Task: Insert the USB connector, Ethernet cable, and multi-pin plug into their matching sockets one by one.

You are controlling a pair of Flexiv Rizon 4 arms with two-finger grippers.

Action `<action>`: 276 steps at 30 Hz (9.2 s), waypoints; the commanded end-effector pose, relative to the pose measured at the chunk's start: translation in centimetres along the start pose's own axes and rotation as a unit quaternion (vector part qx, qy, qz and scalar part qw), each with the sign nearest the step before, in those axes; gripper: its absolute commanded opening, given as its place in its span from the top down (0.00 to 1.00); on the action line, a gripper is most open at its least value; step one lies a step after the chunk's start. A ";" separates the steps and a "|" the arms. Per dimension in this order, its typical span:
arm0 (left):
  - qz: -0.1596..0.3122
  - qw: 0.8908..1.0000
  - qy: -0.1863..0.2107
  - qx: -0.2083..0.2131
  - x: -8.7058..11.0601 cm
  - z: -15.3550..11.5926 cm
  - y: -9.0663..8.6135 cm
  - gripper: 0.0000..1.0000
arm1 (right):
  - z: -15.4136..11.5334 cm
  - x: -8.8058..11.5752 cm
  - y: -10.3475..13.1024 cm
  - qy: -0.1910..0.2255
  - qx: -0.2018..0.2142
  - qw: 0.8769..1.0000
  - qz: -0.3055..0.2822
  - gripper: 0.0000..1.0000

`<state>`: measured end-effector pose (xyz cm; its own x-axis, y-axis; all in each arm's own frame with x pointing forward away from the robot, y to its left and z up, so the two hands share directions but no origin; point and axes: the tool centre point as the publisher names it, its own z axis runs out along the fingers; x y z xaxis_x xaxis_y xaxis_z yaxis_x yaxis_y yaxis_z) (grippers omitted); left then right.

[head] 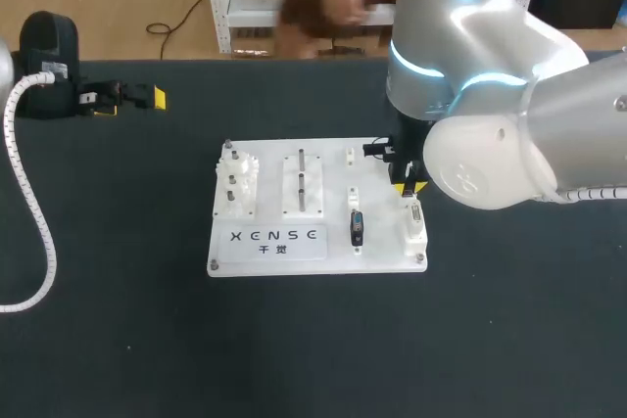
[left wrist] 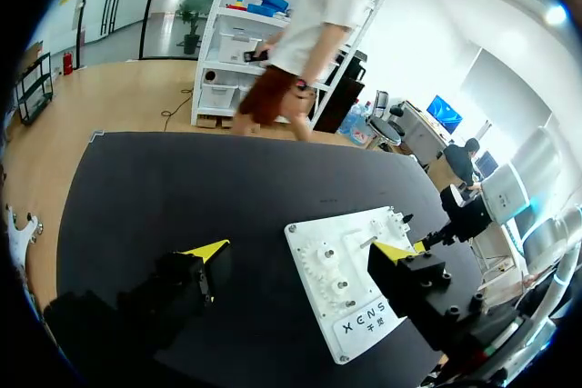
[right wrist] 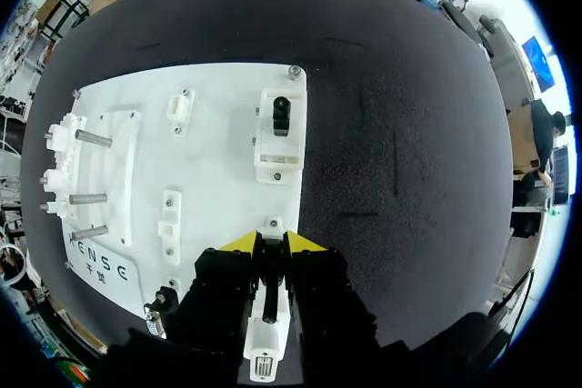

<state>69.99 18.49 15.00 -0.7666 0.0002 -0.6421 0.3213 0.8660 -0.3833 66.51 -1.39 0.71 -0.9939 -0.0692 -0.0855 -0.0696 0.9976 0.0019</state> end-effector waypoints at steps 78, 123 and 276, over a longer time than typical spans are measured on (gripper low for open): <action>0.000 1.000 0.000 0.000 0.0 0.0 0.0 0.00 | -4.1 3.6 8.8 0.013 -0.035 0.998 -0.059 0.00; 0.000 1.000 0.000 0.000 0.0 0.0 0.0 0.00 | -3.1 5.5 9.0 0.021 -0.038 0.998 -0.053 0.00; 0.000 1.000 0.000 0.000 0.0 0.0 0.0 0.00 | -7.4 7.8 1.5 0.011 -0.041 0.999 0.019 1.00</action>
<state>69.99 18.49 15.00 -0.7666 0.0002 -0.6421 0.3213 0.8660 -0.3833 58.19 -0.10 7.39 -0.9979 -0.0344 -0.0542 -0.0389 0.9957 0.0836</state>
